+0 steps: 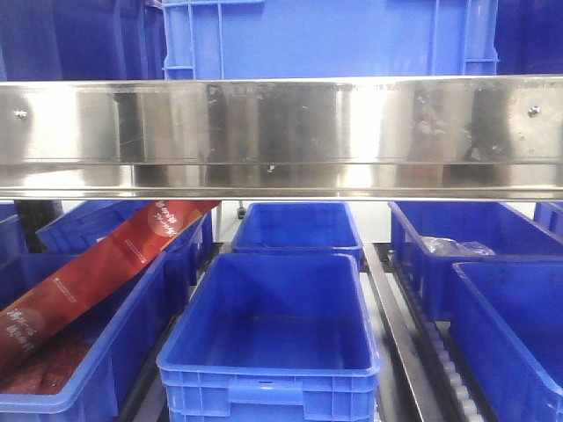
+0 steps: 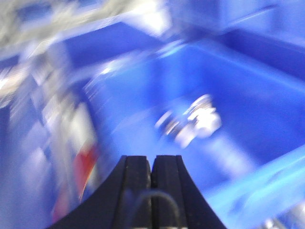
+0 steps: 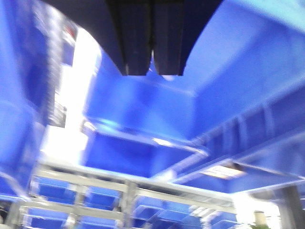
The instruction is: Place valve from conveyor to right shelf box
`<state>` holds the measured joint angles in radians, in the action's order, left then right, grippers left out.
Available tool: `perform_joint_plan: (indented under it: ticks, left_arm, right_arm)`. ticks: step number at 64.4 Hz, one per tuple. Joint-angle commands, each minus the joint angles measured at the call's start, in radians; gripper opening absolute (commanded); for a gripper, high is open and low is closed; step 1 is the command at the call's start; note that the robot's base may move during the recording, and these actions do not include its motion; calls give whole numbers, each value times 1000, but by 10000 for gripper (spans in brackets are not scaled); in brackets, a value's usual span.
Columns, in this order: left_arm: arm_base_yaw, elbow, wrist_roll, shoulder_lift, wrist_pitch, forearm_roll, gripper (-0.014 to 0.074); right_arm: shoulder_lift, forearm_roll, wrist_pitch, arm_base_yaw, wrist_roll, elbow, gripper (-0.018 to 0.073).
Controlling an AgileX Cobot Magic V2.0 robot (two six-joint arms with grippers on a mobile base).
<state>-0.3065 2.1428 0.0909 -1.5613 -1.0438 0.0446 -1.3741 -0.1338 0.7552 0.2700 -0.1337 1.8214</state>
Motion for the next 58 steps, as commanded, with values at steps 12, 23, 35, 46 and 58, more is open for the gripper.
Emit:
perform_joint_plan:
  ticks: [12, 23, 35, 46, 58]
  left_arm:
    - [140, -296, -33, 195, 44, 6, -111]
    - [184, -663, -46, 413, 242, 6, -111]
    - [218, -1057, -46, 677, 517, 6, -111]
    - [224, -1378, -46, 905, 665, 4, -111]
    - [224, -1625, -47, 1101, 820, 4, -111]
  right_arm:
    - [194, 2, -150, -61, -1, -359, -155]
    - [340, 2, -300, -61, -1, -654, -155]
    - [501, 2, -443, -61, -1, -938, -155]
    - [638, 2, -535, -61, -1, -1142, -155]
    - [780, 2, -608, -61, -1, -1319, -155]
